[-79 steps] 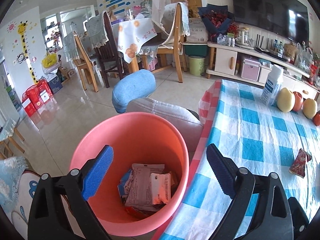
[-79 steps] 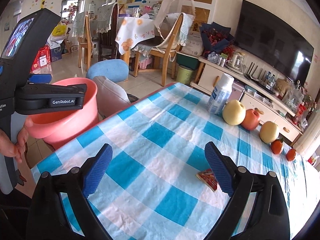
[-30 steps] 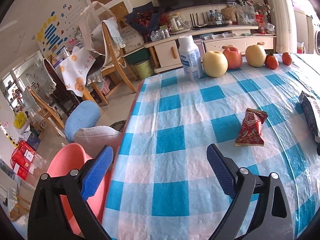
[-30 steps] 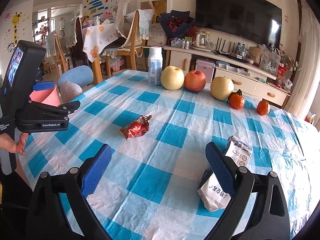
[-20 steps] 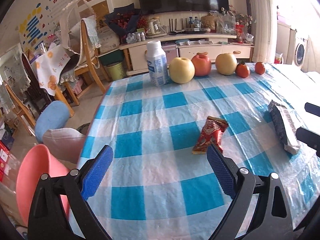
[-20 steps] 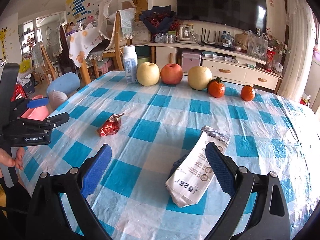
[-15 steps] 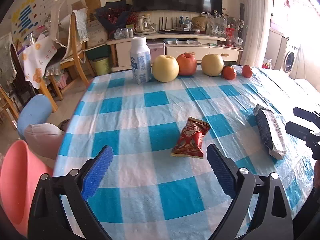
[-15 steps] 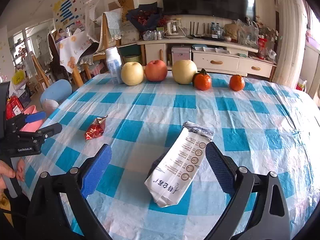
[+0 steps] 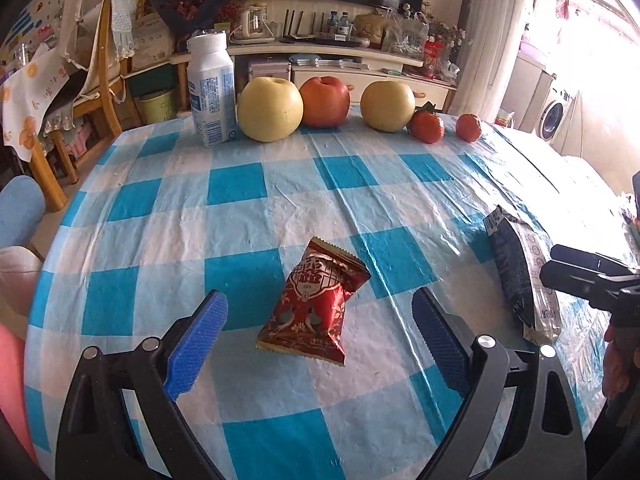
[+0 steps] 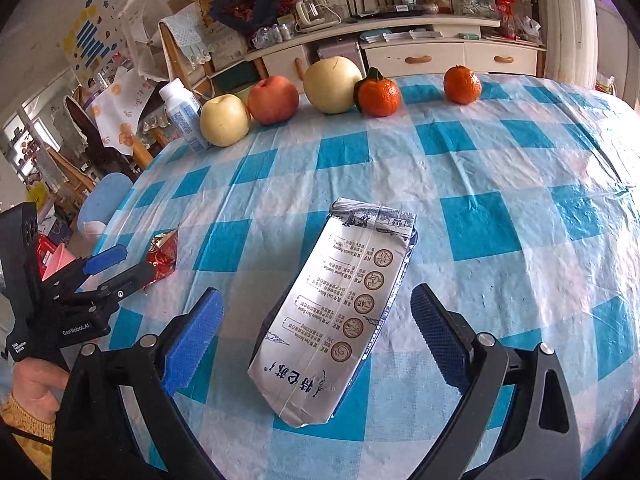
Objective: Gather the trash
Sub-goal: 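Grasp the patterned packet with the left tool while the right tool grasps the second white bag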
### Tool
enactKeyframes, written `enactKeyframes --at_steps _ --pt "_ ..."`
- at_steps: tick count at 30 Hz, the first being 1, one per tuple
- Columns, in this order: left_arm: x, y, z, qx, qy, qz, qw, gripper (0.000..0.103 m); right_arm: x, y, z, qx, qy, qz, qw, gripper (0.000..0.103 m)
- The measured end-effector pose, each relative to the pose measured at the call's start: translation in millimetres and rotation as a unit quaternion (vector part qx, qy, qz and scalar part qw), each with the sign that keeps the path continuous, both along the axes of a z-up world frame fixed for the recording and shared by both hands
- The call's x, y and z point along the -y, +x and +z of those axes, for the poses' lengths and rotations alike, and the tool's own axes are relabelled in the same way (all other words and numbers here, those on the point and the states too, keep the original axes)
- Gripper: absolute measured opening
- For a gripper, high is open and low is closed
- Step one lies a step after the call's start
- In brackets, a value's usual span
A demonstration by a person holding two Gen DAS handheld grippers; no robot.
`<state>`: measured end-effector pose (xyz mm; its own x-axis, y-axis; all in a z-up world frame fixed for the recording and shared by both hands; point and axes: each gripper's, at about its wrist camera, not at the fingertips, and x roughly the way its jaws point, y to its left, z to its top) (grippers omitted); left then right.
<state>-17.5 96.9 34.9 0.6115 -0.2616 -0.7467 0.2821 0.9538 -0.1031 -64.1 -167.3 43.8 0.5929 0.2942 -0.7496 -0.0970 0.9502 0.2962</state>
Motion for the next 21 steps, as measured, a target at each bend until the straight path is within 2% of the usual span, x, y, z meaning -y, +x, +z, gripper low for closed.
enactKeyframes --at_steps 2,4,9,16,21 --pt "2 5 -3 -0.005 -0.002 0.001 1.0000 0.082 0 4 -4 -0.010 0.002 -0.002 1.000 0.095" --pt "3 9 -6 -0.010 -0.009 0.001 0.9999 0.082 0 7 -8 -0.018 0.009 0.000 1.000 0.095" --pt "8 18 -14 -0.019 -0.008 0.005 0.9998 0.072 -4 9 -8 -0.021 0.016 0.010 1.000 0.095" --pt "12 22 -20 -0.025 0.004 0.009 0.9996 0.051 -3 13 -11 -0.025 0.017 0.009 0.999 0.095" --pt "9 19 -19 -0.024 0.001 0.020 0.9995 0.044 -2 15 -13 -0.027 0.013 0.006 1.000 0.095"
